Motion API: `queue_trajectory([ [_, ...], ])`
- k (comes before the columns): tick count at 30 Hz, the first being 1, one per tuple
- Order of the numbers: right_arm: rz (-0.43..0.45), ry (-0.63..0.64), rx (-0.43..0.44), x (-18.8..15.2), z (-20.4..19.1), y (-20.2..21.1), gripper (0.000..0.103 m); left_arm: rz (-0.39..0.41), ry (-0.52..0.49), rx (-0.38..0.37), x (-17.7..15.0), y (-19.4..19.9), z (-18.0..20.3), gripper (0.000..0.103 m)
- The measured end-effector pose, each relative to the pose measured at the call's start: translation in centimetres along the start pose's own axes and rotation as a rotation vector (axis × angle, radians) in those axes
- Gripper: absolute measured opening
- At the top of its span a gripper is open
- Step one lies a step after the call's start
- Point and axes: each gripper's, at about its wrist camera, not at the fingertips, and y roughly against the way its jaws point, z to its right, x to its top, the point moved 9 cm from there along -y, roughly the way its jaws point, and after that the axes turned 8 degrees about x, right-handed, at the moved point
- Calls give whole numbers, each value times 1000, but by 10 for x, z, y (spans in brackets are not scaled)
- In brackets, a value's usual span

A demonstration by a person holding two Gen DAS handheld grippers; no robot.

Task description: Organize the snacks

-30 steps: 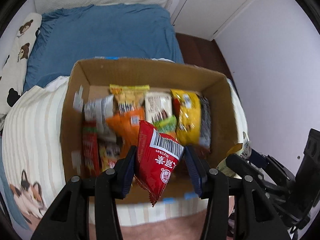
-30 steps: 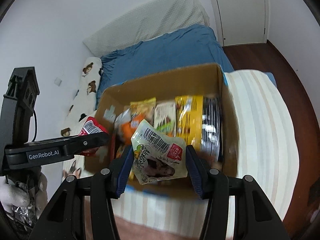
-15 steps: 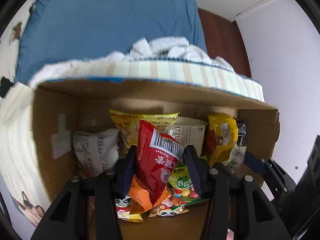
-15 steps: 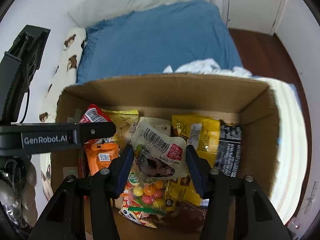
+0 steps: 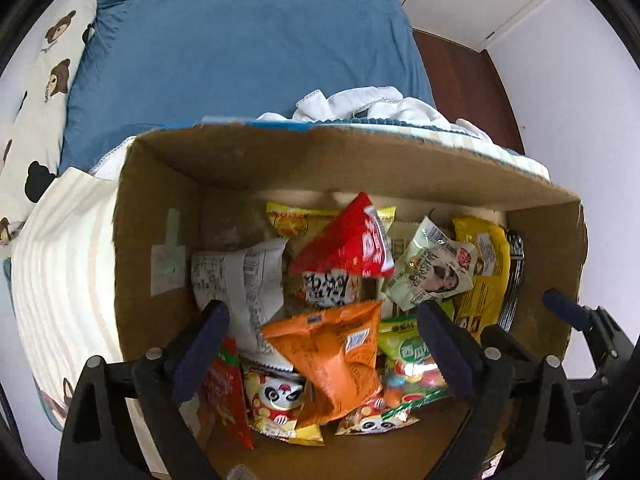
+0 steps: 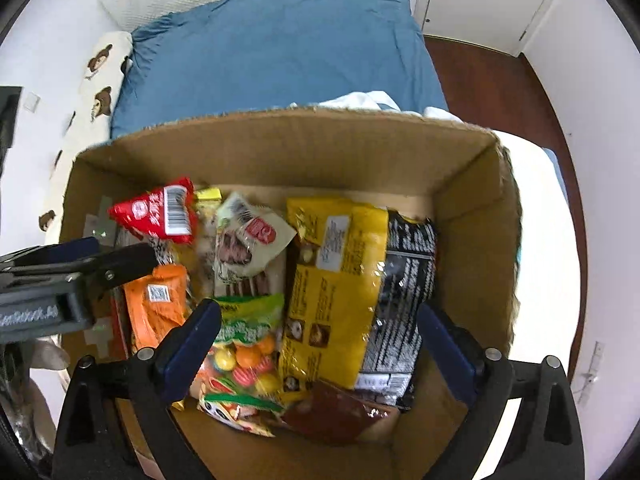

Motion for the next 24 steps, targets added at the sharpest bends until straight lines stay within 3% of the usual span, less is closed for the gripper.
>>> queue_trajectory([
  [12,49,-18,13,-30,5,23,101,97,-5,20,-30,23,-8,96],
  [24,230,33,11,-81,-19,81,101,354,-13,84,-87,90,-14,96],
])
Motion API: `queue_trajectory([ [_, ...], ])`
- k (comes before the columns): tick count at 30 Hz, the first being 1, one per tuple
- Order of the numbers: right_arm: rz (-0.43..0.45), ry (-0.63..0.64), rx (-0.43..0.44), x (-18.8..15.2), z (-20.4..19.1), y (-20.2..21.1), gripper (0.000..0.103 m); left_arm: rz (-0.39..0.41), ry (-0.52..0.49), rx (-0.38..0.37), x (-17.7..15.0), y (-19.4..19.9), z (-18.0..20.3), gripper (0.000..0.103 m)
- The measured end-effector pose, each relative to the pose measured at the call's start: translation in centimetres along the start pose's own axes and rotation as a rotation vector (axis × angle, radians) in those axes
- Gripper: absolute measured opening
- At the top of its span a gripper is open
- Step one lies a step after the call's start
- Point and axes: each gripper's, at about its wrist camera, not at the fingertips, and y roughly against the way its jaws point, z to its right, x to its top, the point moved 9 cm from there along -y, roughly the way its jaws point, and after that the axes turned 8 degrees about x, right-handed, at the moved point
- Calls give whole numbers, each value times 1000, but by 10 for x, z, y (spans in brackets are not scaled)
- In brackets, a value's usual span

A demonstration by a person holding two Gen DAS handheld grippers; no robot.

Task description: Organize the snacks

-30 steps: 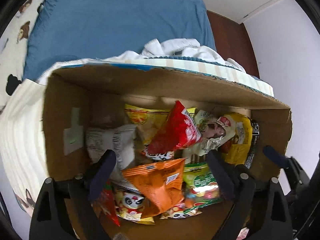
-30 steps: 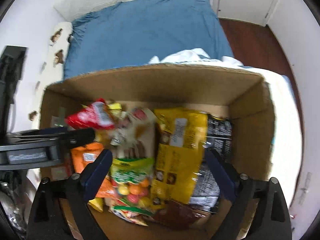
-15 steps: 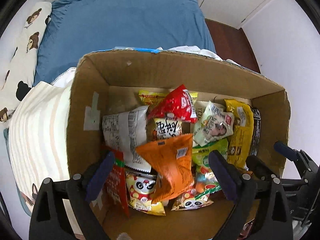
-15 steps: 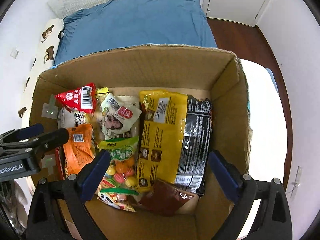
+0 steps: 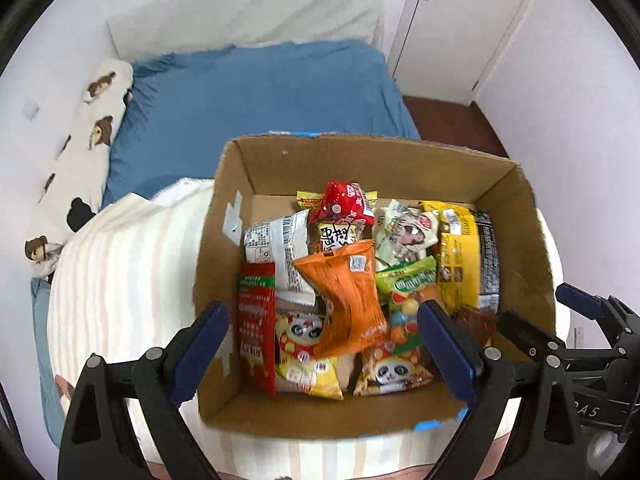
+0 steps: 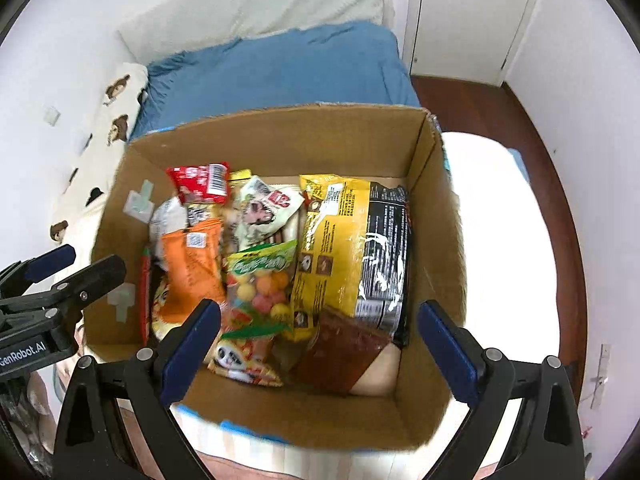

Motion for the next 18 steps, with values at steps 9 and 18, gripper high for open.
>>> queue_trajectory([
  [9,157,41,-1,-41,-21,79,102,141,47,11,-43,70,-9,96],
  [18,279,67,11,-103,-44,152,103,268,38,27,-101,149,-15,96],
])
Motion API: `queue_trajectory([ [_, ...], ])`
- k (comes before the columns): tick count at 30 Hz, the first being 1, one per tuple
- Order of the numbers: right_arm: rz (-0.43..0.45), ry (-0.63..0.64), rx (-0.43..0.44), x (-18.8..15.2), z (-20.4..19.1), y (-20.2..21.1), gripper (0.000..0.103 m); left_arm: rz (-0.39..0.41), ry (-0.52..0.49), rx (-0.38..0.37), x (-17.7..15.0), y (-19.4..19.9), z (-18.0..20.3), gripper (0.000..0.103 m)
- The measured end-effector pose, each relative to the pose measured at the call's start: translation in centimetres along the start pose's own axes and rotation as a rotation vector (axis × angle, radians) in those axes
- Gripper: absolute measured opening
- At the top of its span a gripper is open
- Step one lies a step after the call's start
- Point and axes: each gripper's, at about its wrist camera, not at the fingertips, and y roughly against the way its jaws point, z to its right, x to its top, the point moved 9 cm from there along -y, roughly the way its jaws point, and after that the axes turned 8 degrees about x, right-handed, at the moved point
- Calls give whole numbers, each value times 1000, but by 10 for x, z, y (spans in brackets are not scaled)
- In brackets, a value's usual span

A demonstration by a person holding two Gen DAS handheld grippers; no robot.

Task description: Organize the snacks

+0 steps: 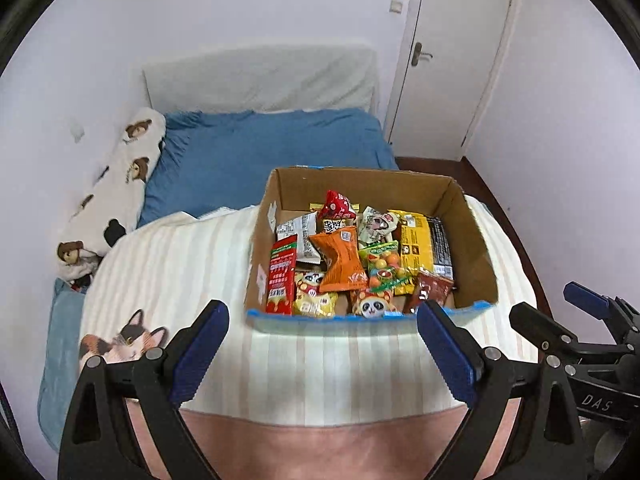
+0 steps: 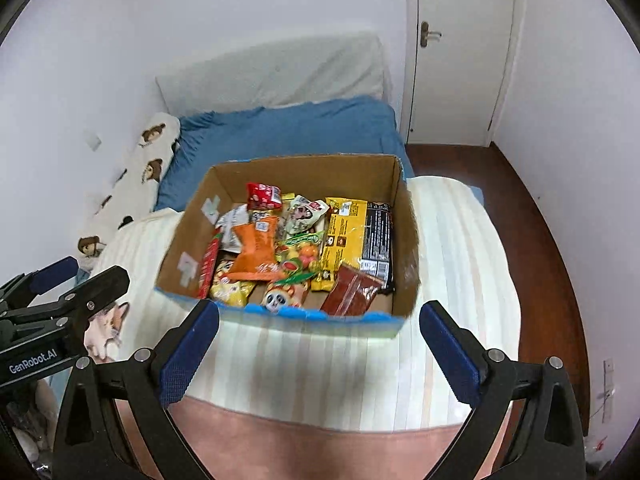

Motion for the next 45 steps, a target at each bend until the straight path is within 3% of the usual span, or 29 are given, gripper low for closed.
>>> queue_trajectory([
  [9,95,0,3,-24,-14,72,103,61,-26,21,-33,57,-3,96],
  [22,163,27,-1,-53,-36,141,103,121,-12,29,-49,108,-11,96],
  [27,177,24,-23,-54,-31,143,103,140,-22,34,-51,109,-8,97],
  [29,182,23,-42,-52,-27,138,103,145,-31,48,-51,106,-6,103],
  [45,179,-11,-122,-23,8,92,103,147,16,120,-18,55,-8,103],
])
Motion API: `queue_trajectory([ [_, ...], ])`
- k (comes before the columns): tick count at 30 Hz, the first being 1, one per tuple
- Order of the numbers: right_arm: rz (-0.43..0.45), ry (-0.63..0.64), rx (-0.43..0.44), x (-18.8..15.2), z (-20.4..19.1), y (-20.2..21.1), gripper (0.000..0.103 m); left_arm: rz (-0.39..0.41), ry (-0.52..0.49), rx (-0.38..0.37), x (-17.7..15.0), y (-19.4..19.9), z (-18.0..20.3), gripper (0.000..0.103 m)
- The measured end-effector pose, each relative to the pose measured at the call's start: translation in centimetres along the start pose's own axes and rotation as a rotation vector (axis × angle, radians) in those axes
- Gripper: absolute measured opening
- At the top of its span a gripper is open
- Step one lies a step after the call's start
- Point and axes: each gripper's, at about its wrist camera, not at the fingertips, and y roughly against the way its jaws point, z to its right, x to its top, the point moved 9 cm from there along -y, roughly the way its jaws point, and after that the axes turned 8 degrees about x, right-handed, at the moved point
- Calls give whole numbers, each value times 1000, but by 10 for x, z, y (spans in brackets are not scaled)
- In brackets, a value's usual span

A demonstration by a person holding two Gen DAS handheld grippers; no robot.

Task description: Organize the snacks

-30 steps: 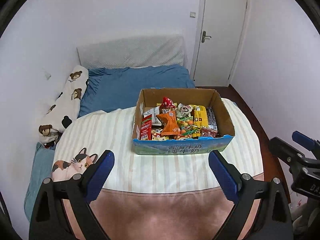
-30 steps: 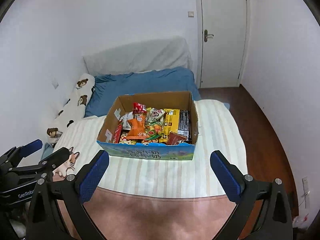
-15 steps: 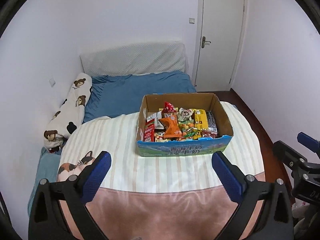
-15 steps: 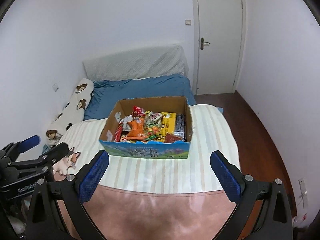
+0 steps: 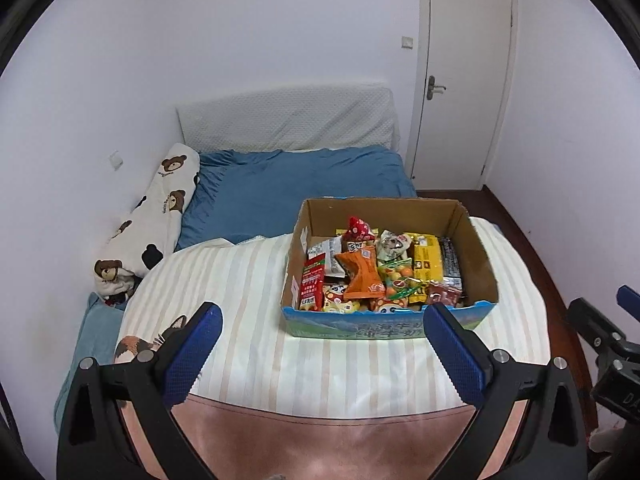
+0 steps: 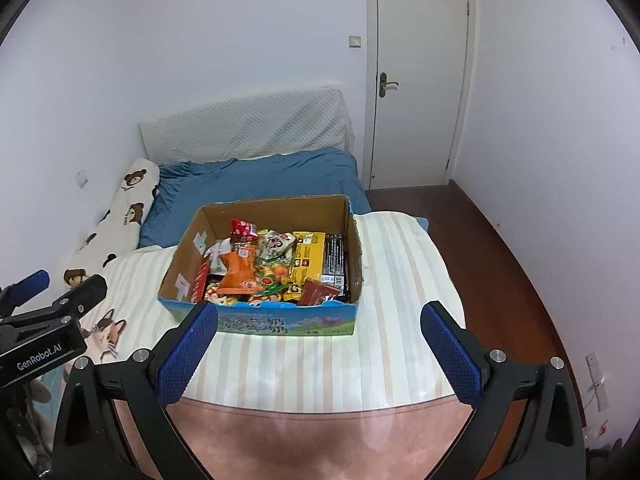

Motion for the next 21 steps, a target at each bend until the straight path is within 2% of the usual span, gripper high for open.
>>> queue_trajectory([
  [6,-14,-2,-18,6,6,-20,103,-13,-19,22,4,-20,4,103],
  [15,-77,-27,-9,-2,11,-47,103,-100,-33,-2,-2,-43,11,103],
  [21,-104,-34,0,-5,12,-57,103,-127,-45,-13,-6,-51,15,103],
])
